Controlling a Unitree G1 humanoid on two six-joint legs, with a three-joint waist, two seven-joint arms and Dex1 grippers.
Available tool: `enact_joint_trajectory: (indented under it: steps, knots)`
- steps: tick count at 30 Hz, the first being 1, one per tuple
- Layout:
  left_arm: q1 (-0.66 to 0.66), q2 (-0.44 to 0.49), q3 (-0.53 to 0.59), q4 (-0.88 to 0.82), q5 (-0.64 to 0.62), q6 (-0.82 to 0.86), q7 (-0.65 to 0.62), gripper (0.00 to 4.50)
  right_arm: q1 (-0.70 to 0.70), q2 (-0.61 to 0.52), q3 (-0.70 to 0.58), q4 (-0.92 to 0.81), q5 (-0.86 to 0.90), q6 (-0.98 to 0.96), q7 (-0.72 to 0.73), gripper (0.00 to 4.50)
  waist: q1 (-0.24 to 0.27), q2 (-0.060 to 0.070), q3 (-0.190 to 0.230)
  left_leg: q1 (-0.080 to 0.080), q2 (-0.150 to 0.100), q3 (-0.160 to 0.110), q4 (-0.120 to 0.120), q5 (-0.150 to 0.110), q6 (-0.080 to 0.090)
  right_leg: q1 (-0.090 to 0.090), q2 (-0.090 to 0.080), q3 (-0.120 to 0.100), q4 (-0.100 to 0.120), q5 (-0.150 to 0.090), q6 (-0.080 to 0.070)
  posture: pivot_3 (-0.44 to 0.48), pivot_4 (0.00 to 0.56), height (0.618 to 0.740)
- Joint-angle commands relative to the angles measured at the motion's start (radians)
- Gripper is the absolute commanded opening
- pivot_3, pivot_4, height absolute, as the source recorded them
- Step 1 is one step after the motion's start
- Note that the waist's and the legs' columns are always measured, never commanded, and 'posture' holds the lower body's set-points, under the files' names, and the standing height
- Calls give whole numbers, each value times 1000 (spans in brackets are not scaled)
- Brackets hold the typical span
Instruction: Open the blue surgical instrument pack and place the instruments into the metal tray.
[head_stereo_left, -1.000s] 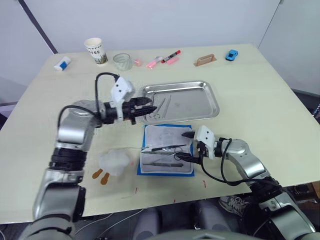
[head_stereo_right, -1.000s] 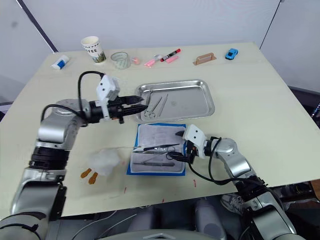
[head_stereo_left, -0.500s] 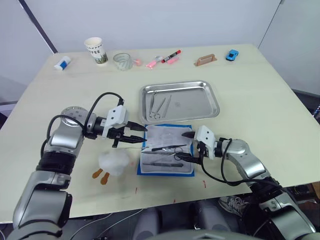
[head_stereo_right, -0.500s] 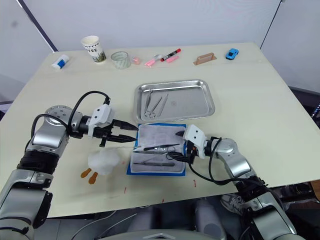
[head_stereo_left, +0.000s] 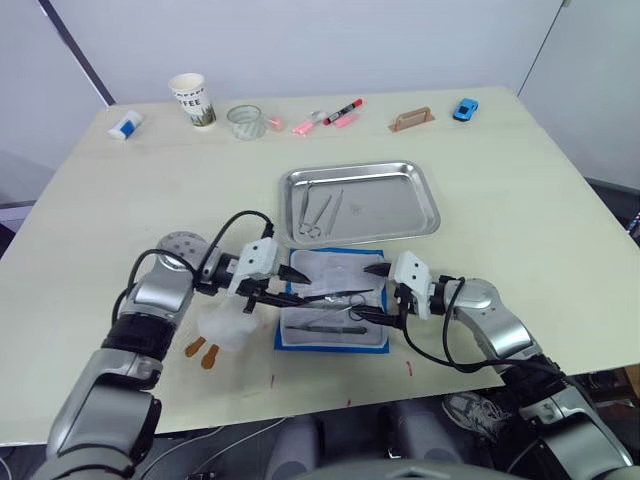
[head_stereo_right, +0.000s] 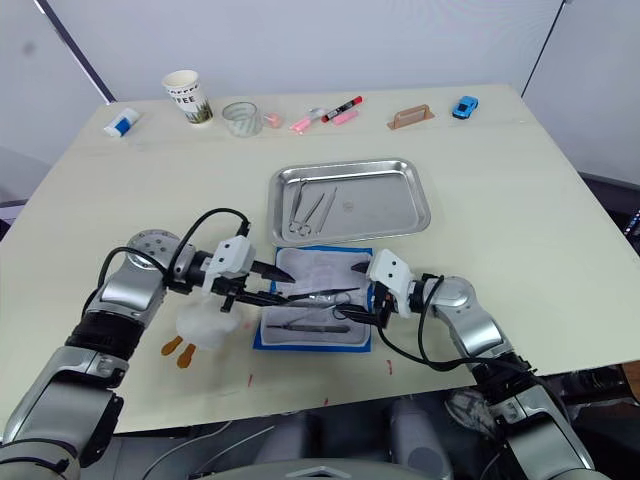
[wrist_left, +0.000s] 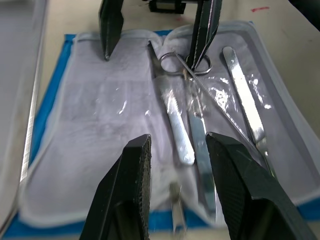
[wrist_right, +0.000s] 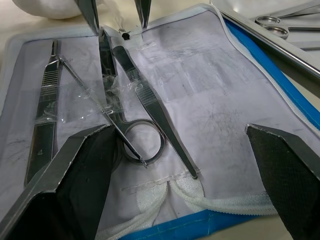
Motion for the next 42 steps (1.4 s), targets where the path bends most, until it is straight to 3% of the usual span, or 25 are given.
enact_joint_trajectory:
  steps: [1,19,31,34,36,42]
  knots:
    - [-7,-18,0,16,19,-30,19,1867,72,-33,75,114,-115,83,-48,4500,0,0,0,0,0,0,0,0,0,0,0,0,0,0,0,0,150,740]
    - [-40,-102,-11,119,82,-81,81,1867,74,-32,76,126,-117,72,-52,4500,1,0,0,0,0,0,0,0,0,0,1,0,0,0,0,0,150,740]
    - [-34,-100,-15,143,69,-74,22,1867,77,-30,77,130,-119,67,-55,4500,1,0,-1,0,0,1,0,0,0,0,1,0,0,0,0,0,150,740]
    - [-32,-101,-12,163,73,-81,24,1079,77,-30,77,130,-118,67,-56,4500,1,0,-1,0,0,1,0,0,0,0,1,0,0,0,0,0,150,740]
    - [-29,-101,-13,180,79,-94,22,57,76,-30,76,131,-118,68,-56,4500,1,0,-1,0,0,1,0,0,0,0,1,0,0,0,0,0,150,740]
    - [-19,-105,-15,204,86,-115,27,57,77,-31,76,131,-117,68,-57,4500,1,2,-3,0,0,1,0,0,0,0,1,0,0,0,0,0,150,740]
